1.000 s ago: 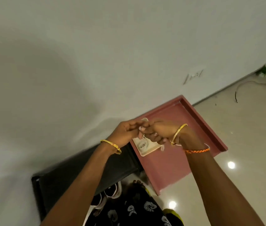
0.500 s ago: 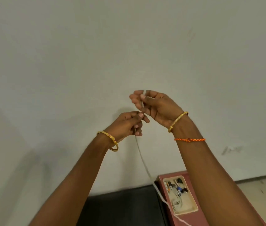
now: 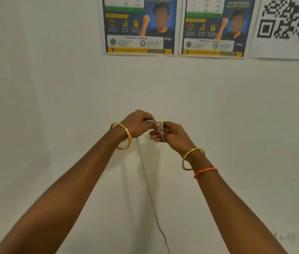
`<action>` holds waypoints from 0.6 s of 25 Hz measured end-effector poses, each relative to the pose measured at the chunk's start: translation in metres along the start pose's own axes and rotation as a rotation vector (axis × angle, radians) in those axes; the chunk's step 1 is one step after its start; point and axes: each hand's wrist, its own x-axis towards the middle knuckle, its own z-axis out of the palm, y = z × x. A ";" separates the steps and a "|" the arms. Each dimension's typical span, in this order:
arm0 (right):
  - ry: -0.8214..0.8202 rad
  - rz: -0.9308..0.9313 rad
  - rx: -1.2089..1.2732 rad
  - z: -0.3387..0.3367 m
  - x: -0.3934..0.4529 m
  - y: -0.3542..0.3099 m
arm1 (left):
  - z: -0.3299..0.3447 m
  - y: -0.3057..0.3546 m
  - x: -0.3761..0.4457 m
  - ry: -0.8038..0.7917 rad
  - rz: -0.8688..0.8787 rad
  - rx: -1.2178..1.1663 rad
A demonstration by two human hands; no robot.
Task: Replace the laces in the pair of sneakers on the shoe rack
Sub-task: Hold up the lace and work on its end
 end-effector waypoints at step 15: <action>0.210 -0.129 0.925 -0.038 0.014 -0.103 | 0.006 0.082 0.028 -0.082 -0.009 -0.154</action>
